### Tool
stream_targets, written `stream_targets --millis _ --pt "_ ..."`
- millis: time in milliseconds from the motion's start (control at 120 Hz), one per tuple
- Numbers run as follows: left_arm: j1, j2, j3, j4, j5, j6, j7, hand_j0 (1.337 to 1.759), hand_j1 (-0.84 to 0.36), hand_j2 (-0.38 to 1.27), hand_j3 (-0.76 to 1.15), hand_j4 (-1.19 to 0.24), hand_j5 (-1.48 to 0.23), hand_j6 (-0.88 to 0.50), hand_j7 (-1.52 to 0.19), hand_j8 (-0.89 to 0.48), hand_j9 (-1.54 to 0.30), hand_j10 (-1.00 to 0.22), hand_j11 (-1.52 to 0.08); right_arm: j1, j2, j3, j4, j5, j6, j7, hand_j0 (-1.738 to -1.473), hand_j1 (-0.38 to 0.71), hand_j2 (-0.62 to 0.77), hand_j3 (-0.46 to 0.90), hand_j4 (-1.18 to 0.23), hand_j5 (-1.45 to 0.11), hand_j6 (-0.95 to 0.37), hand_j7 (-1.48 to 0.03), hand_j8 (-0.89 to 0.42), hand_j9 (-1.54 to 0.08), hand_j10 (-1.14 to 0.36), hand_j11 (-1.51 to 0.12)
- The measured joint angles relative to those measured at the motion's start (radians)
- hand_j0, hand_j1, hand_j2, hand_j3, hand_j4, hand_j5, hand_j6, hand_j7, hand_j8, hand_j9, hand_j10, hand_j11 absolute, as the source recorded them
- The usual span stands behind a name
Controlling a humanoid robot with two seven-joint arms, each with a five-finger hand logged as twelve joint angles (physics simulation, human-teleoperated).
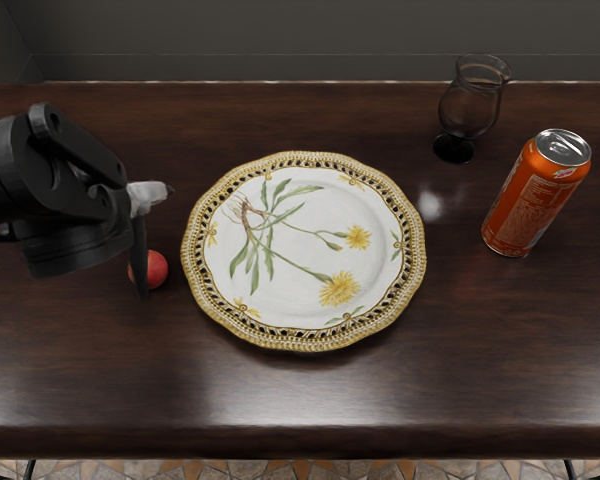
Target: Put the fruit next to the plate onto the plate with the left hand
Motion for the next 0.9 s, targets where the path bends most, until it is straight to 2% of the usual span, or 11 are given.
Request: stream_targets --millis 92,150,258,533,742,900 --pt "0.013 0.0 -0.007 0.005 -0.001 0.011 0.0 1.658 0.34 0.0 0.0 -0.01 -0.01 -0.01 -0.01 -0.01 -0.01 -0.01 -0.01 0.0 0.0 0.0 0.0 0.0 0.0 0.0 -1.658 -0.33 0.0 0.0 -0.01 -0.02 -0.01 -0.02 -0.01 -0.02 -0.01 -0.02" --pt "0.056 0.0 -0.01 0.007 -0.002 0.064 0.0 1.658 0.34 0.0 0.0 -0.01 -0.01 -0.01 -0.01 -0.01 -0.01 -0.01 -0.01 0.0 0.0 0.0 0.0 0.0 0.0 0.0 -1.658 -0.33 0.0 0.0 -0.01 -0.02 -0.01 -0.02 -0.01 -0.02 -0.01 -0.02" --pt "0.077 0.0 -0.016 0.009 -0.003 0.125 0.0 1.658 0.34 0.0 0.0 -0.01 -0.01 -0.01 -0.01 -0.01 -0.01 -0.01 -0.01 0.0 0.0 0.0 0.0 0.0 0.0 0.0 -1.658 -0.33 0.0 0.0 -0.01 -0.02 -0.01 -0.02 -0.01 -0.02 -0.01 -0.02" --pt "0.149 0.0 -0.038 0.011 -0.003 0.155 0.0 1.658 0.34 0.0 0.0 -0.01 -0.01 -0.01 -0.01 -0.01 -0.01 -0.01 -0.01 0.0 0.0 0.0 0.0 0.0 0.0 0.0 -1.658 -0.33 0.0 0.0 -0.01 -0.02 -0.01 -0.02 -0.01 -0.02 -0.01 -0.02" --pt "0.2 0.0 -0.039 0.012 -0.031 0.244 -0.003 1.658 0.28 0.01 0.0 -0.05 -0.07 -0.05 -0.07 -0.05 -0.07 -0.05 -0.07 0.0 0.0 0.0 0.0 0.0 0.0 0.0 -1.658 -0.33 0.0 0.0 -0.01 -0.02 -0.01 -0.02 -0.01 -0.02 -0.01 -0.02" --pt "0.221 0.0 -0.048 0.013 -0.038 0.258 -0.005 1.658 0.18 0.03 0.0 -0.14 -0.19 -0.14 -0.19 -0.14 -0.19 -0.14 -0.19 0.0 0.0 0.0 0.0 0.0 0.0 0.0 -1.658 -0.33 0.0 0.0 -0.01 -0.02 -0.01 -0.02 -0.01 -0.02 -0.01 -0.02"
